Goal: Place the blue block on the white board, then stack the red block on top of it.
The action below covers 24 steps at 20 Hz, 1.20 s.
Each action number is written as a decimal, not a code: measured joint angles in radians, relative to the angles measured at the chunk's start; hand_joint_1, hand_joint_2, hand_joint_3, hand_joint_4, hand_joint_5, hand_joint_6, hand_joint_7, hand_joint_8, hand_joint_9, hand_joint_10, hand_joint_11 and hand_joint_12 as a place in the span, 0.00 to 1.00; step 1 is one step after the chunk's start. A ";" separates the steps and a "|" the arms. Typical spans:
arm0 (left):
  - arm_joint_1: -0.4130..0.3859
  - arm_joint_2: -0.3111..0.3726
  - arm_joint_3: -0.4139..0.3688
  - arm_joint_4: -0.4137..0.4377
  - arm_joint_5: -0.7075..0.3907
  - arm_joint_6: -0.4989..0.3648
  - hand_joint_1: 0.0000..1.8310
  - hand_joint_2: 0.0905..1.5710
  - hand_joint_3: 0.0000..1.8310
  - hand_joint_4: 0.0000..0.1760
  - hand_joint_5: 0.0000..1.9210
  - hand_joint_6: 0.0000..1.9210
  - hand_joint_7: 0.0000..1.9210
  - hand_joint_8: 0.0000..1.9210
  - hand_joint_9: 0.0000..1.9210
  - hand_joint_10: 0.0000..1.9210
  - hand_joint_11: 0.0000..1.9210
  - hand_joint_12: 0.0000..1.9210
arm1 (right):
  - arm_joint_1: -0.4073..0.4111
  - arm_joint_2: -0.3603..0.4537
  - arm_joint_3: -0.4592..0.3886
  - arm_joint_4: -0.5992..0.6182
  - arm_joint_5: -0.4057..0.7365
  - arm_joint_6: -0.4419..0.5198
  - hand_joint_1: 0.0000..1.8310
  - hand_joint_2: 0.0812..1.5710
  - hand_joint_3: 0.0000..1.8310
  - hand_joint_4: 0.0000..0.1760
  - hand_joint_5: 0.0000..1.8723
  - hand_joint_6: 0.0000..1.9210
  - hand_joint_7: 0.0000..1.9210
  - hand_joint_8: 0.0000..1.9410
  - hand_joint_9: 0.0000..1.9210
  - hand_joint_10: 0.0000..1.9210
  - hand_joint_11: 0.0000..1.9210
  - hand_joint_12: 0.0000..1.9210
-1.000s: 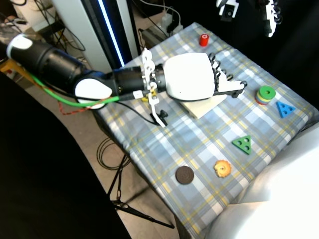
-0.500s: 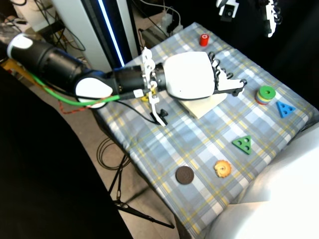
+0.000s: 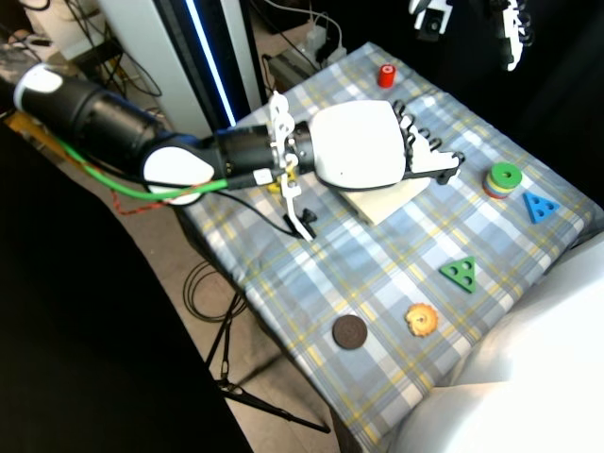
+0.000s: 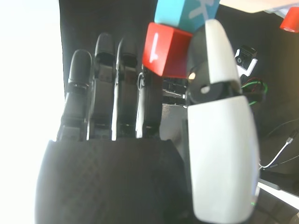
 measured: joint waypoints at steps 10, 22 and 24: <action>0.000 -0.006 0.002 0.000 0.003 -0.008 0.47 0.55 0.00 0.50 0.19 0.00 0.14 0.00 0.11 0.00 0.00 0.29 | 0.000 0.000 -0.005 -0.002 -0.001 0.000 0.48 0.53 0.00 0.98 0.01 0.00 0.00 0.00 0.00 0.00 0.00 0.08; -0.037 0.031 0.031 0.038 -0.176 -0.128 0.36 0.50 0.00 0.35 0.03 0.00 0.16 0.00 0.13 0.00 0.00 0.29 | -0.185 0.330 -0.231 0.436 0.294 -0.208 0.41 0.51 0.00 1.00 0.00 0.00 0.00 0.00 0.00 0.00 0.00 0.00; -0.035 0.039 0.026 0.048 -0.241 -0.154 0.25 0.54 0.00 0.16 0.03 0.00 0.21 0.00 0.21 0.00 0.00 0.49 | -0.258 0.381 -0.270 0.534 0.439 -0.229 0.46 0.54 0.01 0.78 0.00 0.00 0.01 0.01 0.00 0.00 0.00 0.00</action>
